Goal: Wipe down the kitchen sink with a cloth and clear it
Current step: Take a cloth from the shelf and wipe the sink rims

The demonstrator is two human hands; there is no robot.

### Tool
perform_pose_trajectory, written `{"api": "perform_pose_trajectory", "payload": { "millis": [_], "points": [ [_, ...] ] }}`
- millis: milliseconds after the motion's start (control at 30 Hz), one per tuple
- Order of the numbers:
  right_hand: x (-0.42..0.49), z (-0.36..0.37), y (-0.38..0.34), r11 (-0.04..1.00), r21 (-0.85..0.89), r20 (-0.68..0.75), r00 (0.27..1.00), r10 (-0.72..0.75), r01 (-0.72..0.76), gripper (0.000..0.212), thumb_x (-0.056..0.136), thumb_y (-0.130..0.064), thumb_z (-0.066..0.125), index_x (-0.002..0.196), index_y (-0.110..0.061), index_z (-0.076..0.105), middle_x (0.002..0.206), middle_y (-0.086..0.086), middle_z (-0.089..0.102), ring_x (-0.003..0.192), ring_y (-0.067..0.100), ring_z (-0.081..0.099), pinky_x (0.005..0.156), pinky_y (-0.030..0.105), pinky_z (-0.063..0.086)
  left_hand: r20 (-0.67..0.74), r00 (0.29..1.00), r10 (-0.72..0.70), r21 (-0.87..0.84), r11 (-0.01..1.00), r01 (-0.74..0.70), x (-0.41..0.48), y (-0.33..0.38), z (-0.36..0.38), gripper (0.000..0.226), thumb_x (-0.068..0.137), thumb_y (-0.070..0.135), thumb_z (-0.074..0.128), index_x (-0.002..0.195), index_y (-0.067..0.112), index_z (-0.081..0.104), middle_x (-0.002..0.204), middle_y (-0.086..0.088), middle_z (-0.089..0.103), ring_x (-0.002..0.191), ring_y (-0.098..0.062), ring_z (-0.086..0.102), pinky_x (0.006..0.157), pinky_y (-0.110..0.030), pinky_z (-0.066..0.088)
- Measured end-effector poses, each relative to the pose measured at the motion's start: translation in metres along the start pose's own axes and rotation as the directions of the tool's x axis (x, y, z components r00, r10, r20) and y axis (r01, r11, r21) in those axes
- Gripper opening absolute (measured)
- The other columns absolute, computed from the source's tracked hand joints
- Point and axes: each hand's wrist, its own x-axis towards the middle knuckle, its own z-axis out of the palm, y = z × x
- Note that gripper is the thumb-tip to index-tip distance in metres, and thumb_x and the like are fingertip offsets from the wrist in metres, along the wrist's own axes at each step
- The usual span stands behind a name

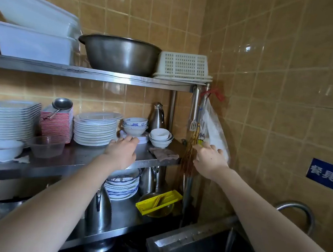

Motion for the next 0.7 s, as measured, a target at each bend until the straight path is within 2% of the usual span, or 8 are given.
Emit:
{"api": "perform_pose_trajectory", "payload": {
  "millis": [167,367,567,700],
  "points": [
    [0.011,0.016,-0.007,1.0,-0.006,0.009,1.0,0.029,-0.029,0.05,0.09,-0.021,0.05,0.139,-0.022,0.04,0.142,0.008,0.041,0.133,0.031,0.033,0.107,0.047,0.025,0.018,1.0,-0.013,0.012,1.0,0.013,0.009,-0.016,0.016,0.04,0.091,0.027,0.045,0.129,0.015,0.038,0.132,-0.008,0.044,0.121,-0.028,0.044,0.096,-0.043,0.034],
    [0.05,0.047,-0.031,1.0,0.0,0.009,1.0,0.021,-0.021,0.05,0.09,-0.021,0.05,0.139,-0.023,0.041,0.143,0.007,0.039,0.133,0.032,0.032,0.11,0.05,0.024,0.015,1.0,0.007,0.001,1.0,-0.007,0.039,-0.046,0.044,0.042,0.091,0.026,0.045,0.131,0.017,0.037,0.134,-0.006,0.041,0.122,-0.028,0.043,0.097,-0.043,0.033],
    [0.105,0.083,-0.052,0.998,0.028,-0.002,0.998,0.064,-0.064,0.047,0.089,-0.021,0.052,0.136,-0.025,0.044,0.136,0.006,0.046,0.129,0.03,0.037,0.106,0.049,0.028,0.023,0.999,0.028,-0.02,0.999,-0.027,0.086,-0.091,0.07,0.04,0.091,0.026,0.044,0.13,0.016,0.038,0.134,-0.007,0.04,0.122,-0.03,0.041,0.099,-0.044,0.034],
    [0.132,0.11,-0.067,0.995,0.047,0.045,0.995,0.091,-0.094,0.045,0.089,-0.021,0.05,0.134,-0.024,0.046,0.134,0.005,0.046,0.127,0.03,0.038,0.107,0.049,0.027,0.029,0.999,0.046,-0.04,0.998,-0.045,0.115,-0.116,0.095,0.042,0.091,0.027,0.044,0.131,0.017,0.037,0.136,-0.008,0.038,0.122,-0.032,0.042,0.099,-0.045,0.034]
  ]
}}
